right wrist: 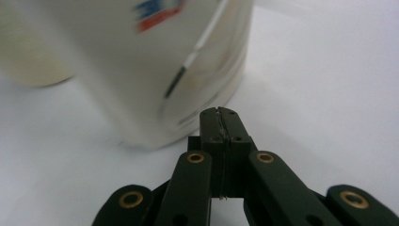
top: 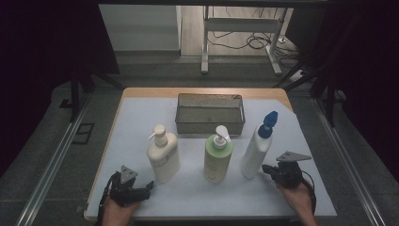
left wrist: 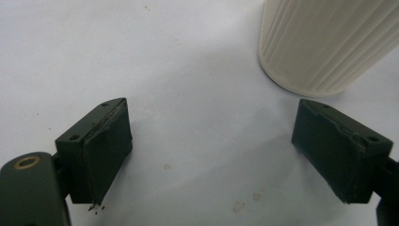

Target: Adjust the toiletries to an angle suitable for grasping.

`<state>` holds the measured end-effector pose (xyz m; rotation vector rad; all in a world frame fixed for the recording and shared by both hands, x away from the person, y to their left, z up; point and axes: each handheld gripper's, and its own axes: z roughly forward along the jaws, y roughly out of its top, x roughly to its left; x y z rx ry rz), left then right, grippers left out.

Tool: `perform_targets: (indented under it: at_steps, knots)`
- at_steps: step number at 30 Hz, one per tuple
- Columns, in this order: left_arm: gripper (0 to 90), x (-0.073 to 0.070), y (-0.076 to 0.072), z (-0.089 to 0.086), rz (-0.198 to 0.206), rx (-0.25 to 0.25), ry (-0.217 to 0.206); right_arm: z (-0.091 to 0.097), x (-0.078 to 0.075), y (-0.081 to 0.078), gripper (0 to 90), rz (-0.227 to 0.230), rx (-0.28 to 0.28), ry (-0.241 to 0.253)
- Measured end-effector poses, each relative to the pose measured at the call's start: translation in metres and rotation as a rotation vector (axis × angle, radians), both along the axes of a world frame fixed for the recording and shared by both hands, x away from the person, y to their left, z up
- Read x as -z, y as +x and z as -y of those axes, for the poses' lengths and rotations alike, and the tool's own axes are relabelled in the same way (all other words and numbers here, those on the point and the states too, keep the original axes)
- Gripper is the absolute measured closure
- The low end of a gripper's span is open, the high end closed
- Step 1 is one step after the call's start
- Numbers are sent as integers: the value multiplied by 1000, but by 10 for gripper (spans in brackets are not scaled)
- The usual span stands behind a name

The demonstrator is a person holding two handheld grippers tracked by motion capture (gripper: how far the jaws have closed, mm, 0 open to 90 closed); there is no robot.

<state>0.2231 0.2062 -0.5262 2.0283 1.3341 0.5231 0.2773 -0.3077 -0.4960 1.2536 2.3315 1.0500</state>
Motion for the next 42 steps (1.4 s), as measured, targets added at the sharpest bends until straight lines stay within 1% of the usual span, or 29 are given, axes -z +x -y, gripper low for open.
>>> perform_targets:
  at_steps: [1, 5, 6, 10, 13, 16, 20, 25, 27, 28, 32, 35, 42]
  knots:
    - [124, 0, 0, 0, 0, 0, 0, 0, 0, 0, 897, 0, 0, 0]
    - [124, 0, 0, 0, 0, 0, 0, -4, -3, -17, 896, 0, -23, 16]
    - [124, 0, 0, 0, 0, 0, 0, -6, -4, -20, 896, 6, -30, 18]
    - [124, 0, 0, 0, 0, 0, -1, -17, -10, -32, 896, 13, -55, 38]
    - [124, 0, 0, 0, 0, 0, 0, -28, -13, -36, 897, 21, -70, 36]
    - [124, 0, 0, 0, 0, 0, -1, -39, -13, -36, 898, 27, -81, 31]
    - [124, 0, 0, 0, 0, 0, -1, -50, -10, -32, 898, 37, -75, 17]
    - [124, 0, 0, 0, 0, 0, 0, -59, -5, -28, 898, 41, -62, 8]
    - [124, 0, 0, 0, 0, 0, 0, -62, -3, -27, 898, 43, -55, -9]
    - [124, 0, 0, 0, 0, 0, 0, -62, -2, -26, 899, 41, -54, -9]
    - [124, 0, 0, 0, 0, 0, 0, -61, 1, -26, 899, 36, -60, -10]
    - [124, 0, 0, 0, 1, 1, 0, -59, 0, -26, 899, 39, -56, -20]
    - [124, 0, 0, 0, 1, 0, 0, -44, 0, -25, 899, 38, -44, -26]
